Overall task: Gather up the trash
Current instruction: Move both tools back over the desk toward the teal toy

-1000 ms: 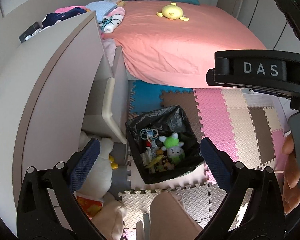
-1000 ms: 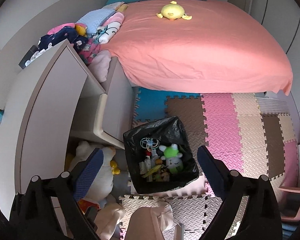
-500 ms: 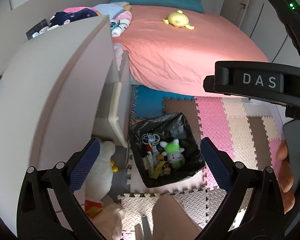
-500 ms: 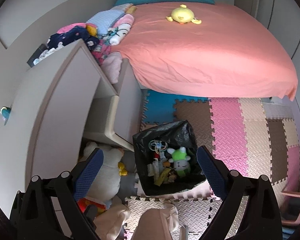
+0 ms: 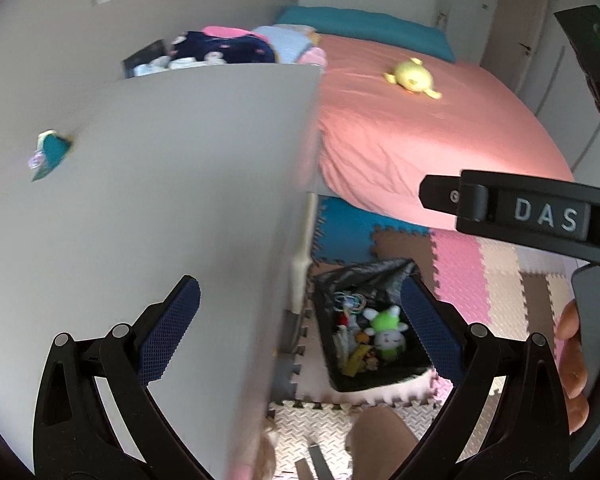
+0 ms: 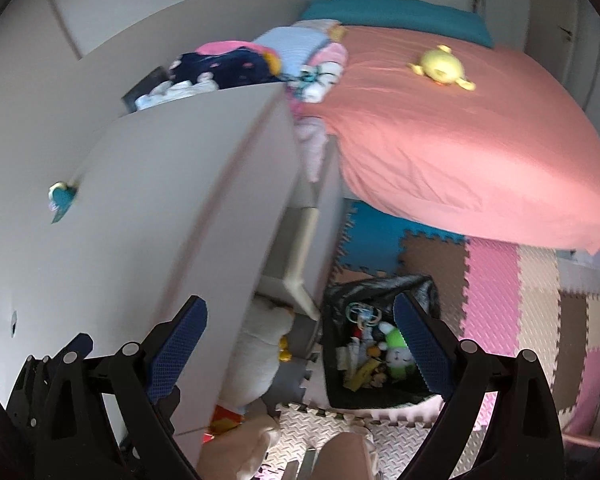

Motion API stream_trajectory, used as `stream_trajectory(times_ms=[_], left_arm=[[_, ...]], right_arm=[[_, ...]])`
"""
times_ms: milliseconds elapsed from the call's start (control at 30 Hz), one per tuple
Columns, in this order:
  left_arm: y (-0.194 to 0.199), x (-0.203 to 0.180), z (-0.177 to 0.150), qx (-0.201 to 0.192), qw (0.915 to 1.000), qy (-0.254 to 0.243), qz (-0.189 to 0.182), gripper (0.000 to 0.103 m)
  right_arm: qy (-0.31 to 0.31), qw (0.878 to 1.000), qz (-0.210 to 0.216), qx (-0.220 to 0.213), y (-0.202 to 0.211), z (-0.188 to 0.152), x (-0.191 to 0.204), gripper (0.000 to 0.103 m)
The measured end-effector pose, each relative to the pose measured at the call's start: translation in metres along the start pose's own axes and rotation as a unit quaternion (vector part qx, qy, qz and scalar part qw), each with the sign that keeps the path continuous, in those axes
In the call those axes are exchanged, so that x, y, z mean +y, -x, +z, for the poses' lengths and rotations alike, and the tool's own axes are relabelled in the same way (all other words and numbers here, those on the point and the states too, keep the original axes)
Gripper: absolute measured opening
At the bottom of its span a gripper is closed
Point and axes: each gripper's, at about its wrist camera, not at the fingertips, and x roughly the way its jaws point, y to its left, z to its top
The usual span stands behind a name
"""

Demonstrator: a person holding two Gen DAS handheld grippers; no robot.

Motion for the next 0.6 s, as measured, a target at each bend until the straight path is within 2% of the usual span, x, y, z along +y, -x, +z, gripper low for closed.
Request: stream_trajectory(times_ms=[367,600], left_arm=[[0.014,0.107,0.008,-0.016,0.9961,0.073,0.047,0.097],[0.013,0.192,0.01,-0.026,0.9854,0.142,0.09,0.097]], right_arm=[[0.104,0.993,0.049,-0.015,-0.015,0.026,0.12,0.094],[0.151,0.986,0.063,-0.012,-0.042,0.044,0.195,0.094]])
